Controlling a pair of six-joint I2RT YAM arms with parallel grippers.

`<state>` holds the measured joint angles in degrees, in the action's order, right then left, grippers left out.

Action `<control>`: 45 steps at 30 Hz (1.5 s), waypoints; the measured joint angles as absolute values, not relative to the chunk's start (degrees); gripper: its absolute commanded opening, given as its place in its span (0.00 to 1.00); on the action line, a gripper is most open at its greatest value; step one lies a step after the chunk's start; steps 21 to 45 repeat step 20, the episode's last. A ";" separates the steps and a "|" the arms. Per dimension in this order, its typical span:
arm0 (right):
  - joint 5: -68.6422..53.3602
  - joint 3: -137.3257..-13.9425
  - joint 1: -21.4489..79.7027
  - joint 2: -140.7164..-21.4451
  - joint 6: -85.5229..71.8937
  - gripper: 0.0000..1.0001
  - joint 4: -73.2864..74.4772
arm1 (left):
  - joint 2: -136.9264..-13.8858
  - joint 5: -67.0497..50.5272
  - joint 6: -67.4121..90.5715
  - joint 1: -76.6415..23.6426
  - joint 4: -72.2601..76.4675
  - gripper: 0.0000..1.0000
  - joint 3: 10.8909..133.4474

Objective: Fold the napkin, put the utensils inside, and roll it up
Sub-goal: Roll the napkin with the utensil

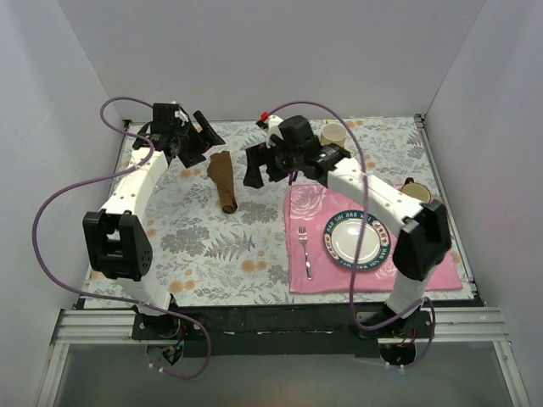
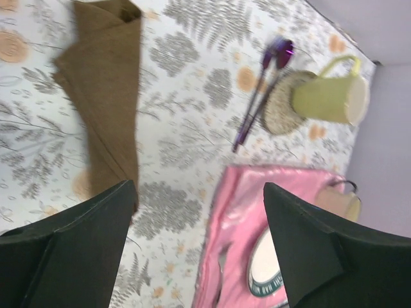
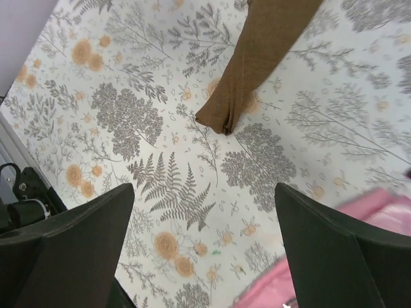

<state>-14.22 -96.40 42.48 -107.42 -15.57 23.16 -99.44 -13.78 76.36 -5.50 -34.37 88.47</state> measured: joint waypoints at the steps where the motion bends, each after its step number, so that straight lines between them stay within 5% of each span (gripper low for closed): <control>1: -13.56 -94.61 42.39 -103.57 -15.11 0.99 23.03 | -97.47 -14.52 76.47 -5.96 -34.35 0.82 87.99; 19: 3.77 -60.38 41.63 -55.99 -17.98 0.99 23.53 | -81.08 -16.71 85.34 -27.51 -25.98 0.88 79.81; 45: 3.97 -59.31 41.63 -55.05 -18.24 0.99 23.44 | -80.64 -16.67 85.54 -27.51 -25.47 0.89 79.81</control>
